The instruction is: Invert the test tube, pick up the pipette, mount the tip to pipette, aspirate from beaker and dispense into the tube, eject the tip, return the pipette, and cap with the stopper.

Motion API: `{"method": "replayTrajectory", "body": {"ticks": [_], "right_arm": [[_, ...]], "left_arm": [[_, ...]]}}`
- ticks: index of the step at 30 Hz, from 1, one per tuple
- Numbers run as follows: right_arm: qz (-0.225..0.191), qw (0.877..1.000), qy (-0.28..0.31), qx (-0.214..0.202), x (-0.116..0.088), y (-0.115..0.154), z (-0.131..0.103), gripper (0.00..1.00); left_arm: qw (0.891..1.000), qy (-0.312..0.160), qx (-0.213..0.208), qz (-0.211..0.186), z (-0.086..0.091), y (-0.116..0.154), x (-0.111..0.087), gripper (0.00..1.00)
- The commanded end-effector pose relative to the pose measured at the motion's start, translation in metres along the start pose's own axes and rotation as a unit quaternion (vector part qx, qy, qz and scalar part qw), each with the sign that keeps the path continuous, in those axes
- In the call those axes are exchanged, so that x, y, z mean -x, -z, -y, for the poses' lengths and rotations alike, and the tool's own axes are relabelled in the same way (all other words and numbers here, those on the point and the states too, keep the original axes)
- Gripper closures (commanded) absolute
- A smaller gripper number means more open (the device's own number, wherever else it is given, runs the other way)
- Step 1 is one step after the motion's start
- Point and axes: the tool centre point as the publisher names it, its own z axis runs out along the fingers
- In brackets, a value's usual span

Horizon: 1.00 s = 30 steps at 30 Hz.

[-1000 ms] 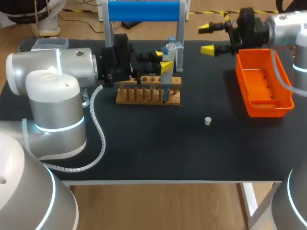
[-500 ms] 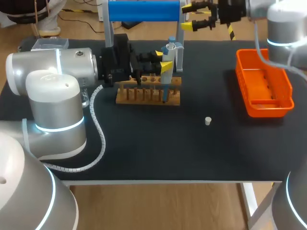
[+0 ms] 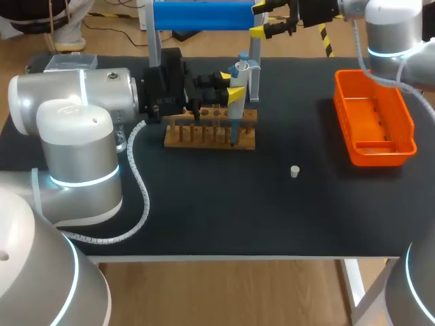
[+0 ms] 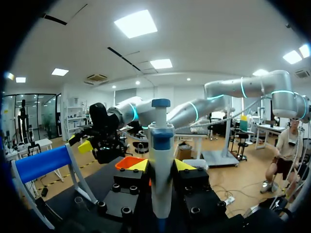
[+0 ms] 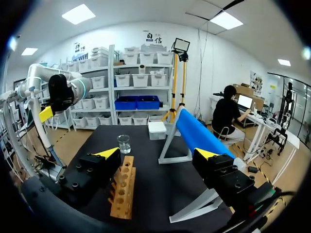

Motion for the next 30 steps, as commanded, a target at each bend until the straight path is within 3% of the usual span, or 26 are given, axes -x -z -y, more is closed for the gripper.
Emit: {"method": "replayTrajectory", "body": {"ticks": [1,20,30], "right_arm": [[-0.004,1.0,0.0,-0.001,0.002,0.002,0.001,0.0],[-0.004,1.0,0.0,-0.001,0.002,0.002,0.001,0.0],[-0.004,1.0,0.0,-0.001,0.002,0.002,0.001,0.0]], "left_arm": [[1.0,0.0,-0.001,0.002,0.0,-0.001,0.0,1.0],[1.0,0.0,-0.001,0.002,0.0,-0.001,0.0,1.0],[0.997,0.004,0.057,0.054,-0.001,0.063,0.045,1.0]]}}
